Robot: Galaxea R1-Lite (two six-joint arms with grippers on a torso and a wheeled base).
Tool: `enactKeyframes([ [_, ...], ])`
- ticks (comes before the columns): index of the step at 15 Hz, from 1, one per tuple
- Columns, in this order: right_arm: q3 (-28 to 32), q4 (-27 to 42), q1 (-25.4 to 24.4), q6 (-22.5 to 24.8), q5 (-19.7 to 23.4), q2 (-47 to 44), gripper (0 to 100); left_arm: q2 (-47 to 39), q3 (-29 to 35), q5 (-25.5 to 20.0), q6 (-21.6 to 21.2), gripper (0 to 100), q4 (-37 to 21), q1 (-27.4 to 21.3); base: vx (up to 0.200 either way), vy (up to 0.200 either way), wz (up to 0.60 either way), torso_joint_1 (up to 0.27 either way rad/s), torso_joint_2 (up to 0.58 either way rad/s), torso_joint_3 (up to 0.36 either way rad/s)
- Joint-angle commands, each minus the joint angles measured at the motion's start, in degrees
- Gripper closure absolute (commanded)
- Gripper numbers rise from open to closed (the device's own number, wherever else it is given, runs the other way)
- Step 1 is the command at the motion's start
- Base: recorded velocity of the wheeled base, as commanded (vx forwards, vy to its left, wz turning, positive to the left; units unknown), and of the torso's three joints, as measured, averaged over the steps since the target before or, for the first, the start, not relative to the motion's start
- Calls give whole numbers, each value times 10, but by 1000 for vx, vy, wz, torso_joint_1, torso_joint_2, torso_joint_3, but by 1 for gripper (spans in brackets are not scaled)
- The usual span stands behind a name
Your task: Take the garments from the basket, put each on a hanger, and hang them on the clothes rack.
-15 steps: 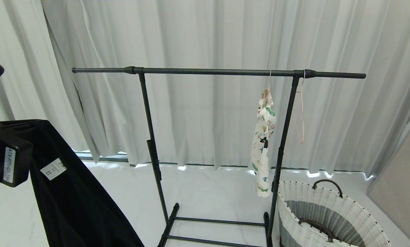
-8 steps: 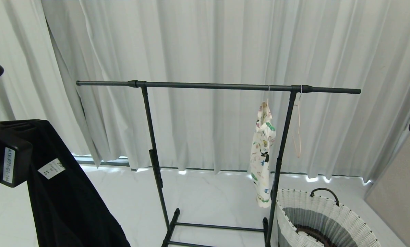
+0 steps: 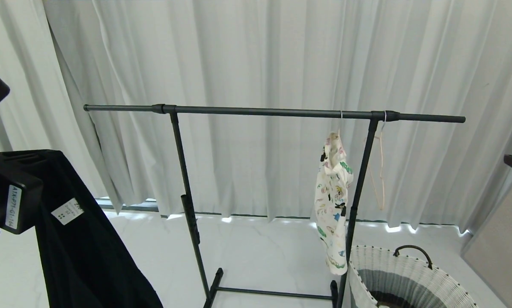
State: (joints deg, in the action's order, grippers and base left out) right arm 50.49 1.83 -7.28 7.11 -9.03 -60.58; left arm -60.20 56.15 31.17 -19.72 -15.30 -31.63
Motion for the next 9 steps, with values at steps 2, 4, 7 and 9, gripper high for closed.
enactKeyframes([
  [2,0,0,0,0,1,-2,0,-1,1,0,0,100,0,0,200,0,0,10,2,7],
  [4,0,0,0,0,1,-2,0,-1,1,0,-1,100,0,0,200,0,0,5,2,5],
  [7,-2,1,0,-1,1,-5,0,-1,1,0,-1,100,0,0,200,0,0,1,2,1],
  [9,-15,1,0,1,2,-7,0,-1,1,0,0,100,0,0,200,0,0,-2,7,0],
])
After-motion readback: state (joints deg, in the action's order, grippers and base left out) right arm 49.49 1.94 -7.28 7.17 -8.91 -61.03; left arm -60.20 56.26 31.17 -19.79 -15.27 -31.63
